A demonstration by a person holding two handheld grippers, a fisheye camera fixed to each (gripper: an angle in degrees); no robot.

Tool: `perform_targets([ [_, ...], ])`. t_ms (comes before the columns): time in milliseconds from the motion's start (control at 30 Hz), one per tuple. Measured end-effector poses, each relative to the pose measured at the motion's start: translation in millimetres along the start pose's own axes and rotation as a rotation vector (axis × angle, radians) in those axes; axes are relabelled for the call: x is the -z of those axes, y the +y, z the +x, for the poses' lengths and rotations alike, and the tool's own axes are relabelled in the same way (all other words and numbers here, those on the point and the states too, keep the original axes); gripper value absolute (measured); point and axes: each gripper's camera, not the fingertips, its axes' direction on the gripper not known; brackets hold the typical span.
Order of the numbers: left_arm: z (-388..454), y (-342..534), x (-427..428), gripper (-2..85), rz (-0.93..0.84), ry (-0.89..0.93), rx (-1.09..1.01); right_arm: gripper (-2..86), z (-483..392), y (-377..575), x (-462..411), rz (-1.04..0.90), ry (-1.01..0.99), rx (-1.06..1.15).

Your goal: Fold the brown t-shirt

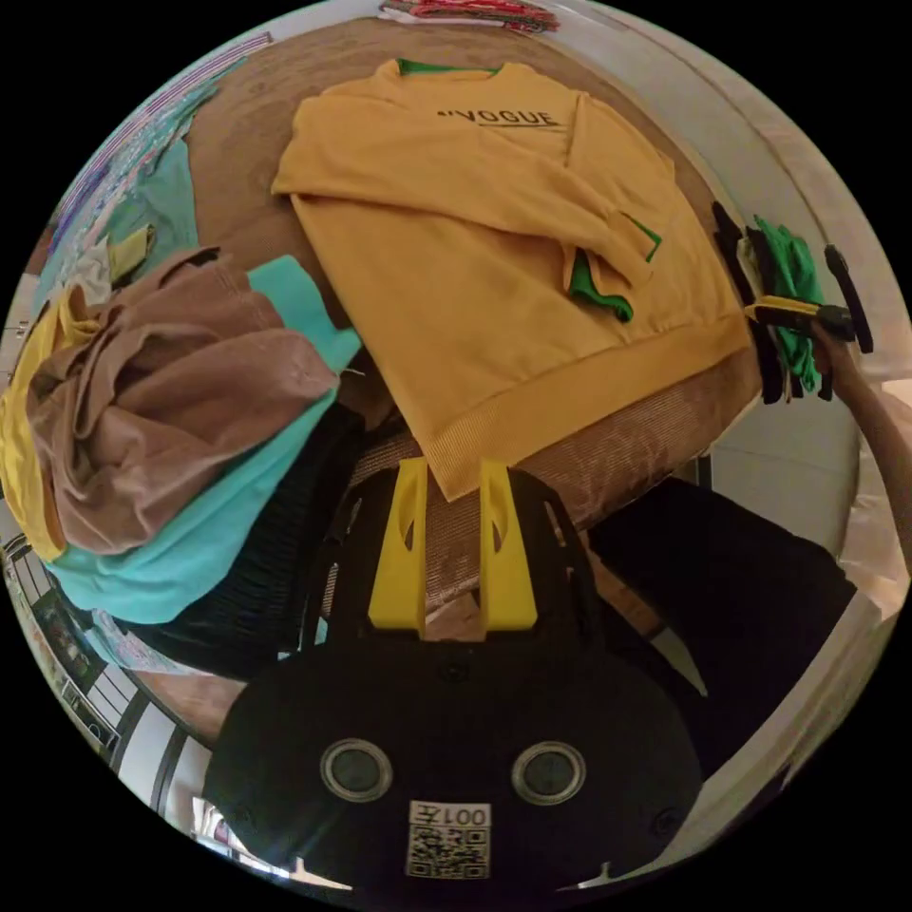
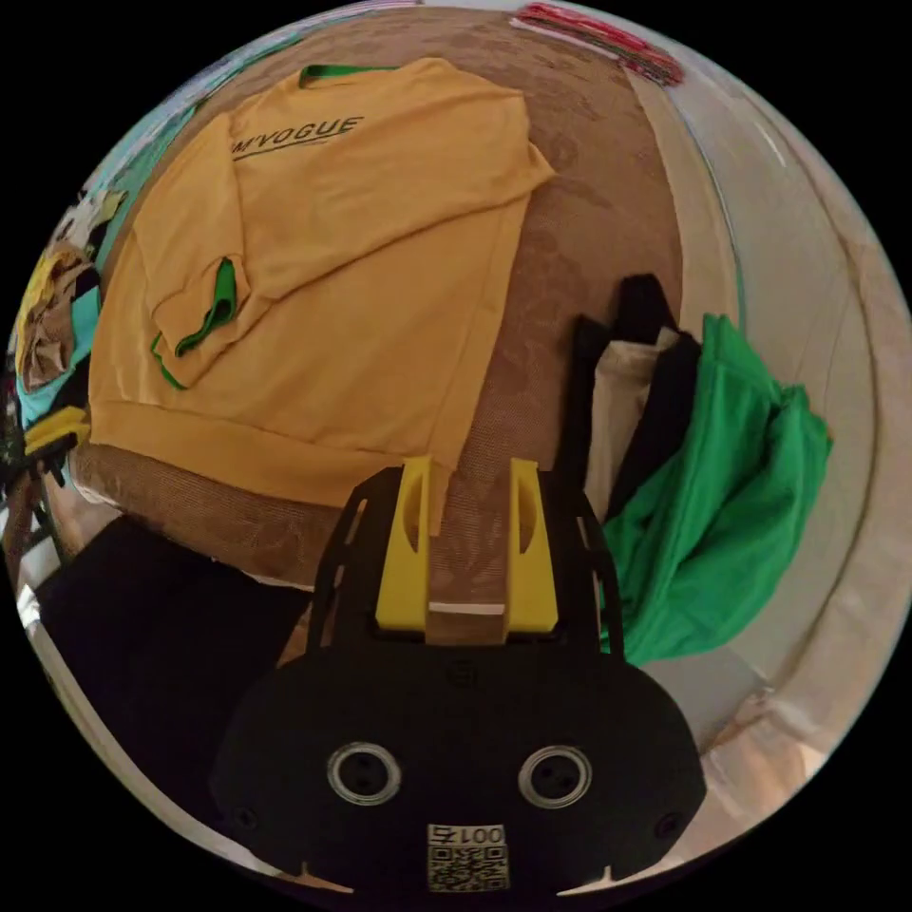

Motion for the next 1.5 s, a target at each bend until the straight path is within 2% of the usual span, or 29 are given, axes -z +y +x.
perform_targets([
  [100, -1.0, 0.1, -14.9, 5.0, -0.036, 0.013, 0.077, 10.4, 31.5, 13.1, -29.6, 0.023, -0.147, -0.104],
  [333, -18.8, 2.1, -27.0, 2.1, 0.027, 0.105, 0.274, 6.3, 75.3, 47.7, -64.5, 0.038, -0.227, -0.173],
  [400, -19.0, 2.4, -30.3, 0.5, 0.040, 0.142, 0.260, 3.3, 88.1, 56.8, -72.5, 0.022, -0.256, -0.135],
  [633, -39.5, 25.3, -24.9, -0.8, 0.072, 0.207, 0.289, 0.9, 146.0, 99.6, -55.6, 0.093, -0.301, -0.086],
  [833, -33.9, 57.2, -13.1, -0.9, -0.070, 0.229, 0.199, 0.7, 190.3, 148.2, -48.8, -0.045, -0.312, -0.011],
  [933, -30.3, 70.8, 0.6, -0.9, -0.127, 0.298, 0.196, 0.6, 214.3, 179.2, -53.0, -0.156, -0.389, -0.026],
  [1033, -39.0, 61.5, 34.9, -0.9, -0.035, 0.336, 0.200, 0.6, 246.6, 192.4, -28.7, -0.054, -0.528, -0.056],
  [1200, -74.8, -18.4, 89.2, -1.1, 0.203, 0.277, 0.128, 0.6, 310.2, 125.4, 24.3, 0.332, -0.651, -0.030],
  [1300, -100.1, -91.2, 106.7, -1.3, 0.327, 0.212, 0.084, 0.8, 330.5, 49.1, 27.8, 0.434, -0.594, 0.008],
  [1433, -147.5, -190.3, 84.4, -0.9, 0.391, 0.191, 0.247, 1.4, 348.8, -42.4, 9.2, 0.500, -0.568, -0.047],
  [1500, -166.8, -216.2, 64.2, 0.1, 0.363, 0.196, 0.351, 2.4, 352.4, -85.0, -9.7, 0.519, -0.558, -0.063],
])
